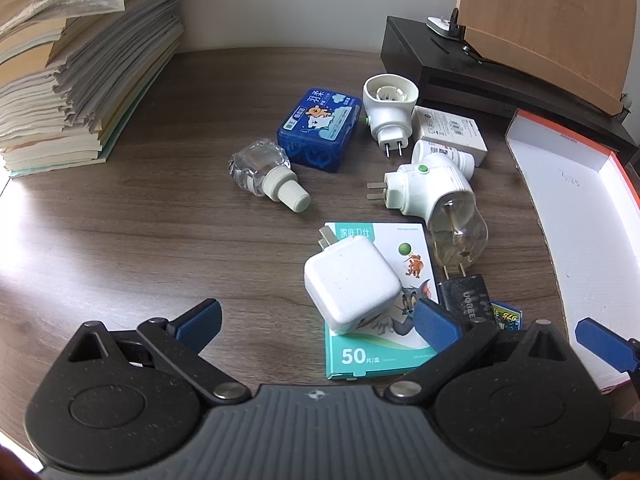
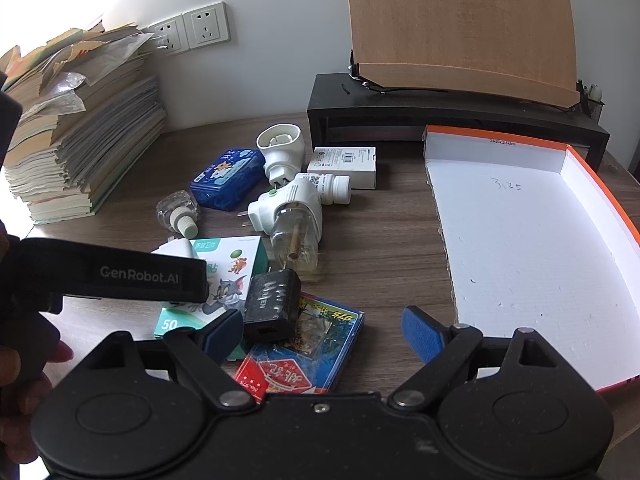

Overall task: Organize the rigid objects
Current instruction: 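Reach the left tool toward the white charger and the right tool toward the black charger, then grasp the white charger with the left tool while the right tool grasps the black UGREEN charger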

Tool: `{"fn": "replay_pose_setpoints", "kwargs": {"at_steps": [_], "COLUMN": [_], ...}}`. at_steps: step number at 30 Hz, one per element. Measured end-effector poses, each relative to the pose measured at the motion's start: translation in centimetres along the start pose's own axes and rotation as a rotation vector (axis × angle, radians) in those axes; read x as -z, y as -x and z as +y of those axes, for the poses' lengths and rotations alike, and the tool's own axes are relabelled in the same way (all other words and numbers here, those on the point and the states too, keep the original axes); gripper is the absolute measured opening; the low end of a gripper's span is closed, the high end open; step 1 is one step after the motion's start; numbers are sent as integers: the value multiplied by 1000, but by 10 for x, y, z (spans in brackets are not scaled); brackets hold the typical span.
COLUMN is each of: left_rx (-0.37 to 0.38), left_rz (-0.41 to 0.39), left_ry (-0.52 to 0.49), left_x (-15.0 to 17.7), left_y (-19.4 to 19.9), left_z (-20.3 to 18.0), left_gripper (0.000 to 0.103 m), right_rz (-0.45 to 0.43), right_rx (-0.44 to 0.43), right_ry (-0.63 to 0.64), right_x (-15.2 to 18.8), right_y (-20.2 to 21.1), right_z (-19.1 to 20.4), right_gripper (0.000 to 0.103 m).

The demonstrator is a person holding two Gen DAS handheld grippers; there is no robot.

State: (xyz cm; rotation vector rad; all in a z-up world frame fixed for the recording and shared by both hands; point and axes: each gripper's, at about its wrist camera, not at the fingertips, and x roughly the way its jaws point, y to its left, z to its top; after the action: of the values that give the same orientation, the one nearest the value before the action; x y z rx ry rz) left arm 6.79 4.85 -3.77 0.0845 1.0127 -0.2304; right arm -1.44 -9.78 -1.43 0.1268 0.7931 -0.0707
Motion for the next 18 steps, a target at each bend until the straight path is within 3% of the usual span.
{"fn": "replay_pose_setpoints", "kwargs": {"at_steps": [11,12,18], "left_rx": [-28,-22,66], "left_rz": [-26,-29,-46], "left_ry": [96,103,108], "left_x": [-8,-9,-7], "left_y": [-9,-10,-19], "left_z": [1,1,3], "left_gripper": [103,101,65], "right_rz": [-8,-10,-14], "right_rx": [6,5,4], "right_ry": [-11,-11,25], "right_x": [1,1,2], "right_y": [-4,-4,-8], "right_z": [-3,-3,-2], "right_gripper": [102,102,102]}}
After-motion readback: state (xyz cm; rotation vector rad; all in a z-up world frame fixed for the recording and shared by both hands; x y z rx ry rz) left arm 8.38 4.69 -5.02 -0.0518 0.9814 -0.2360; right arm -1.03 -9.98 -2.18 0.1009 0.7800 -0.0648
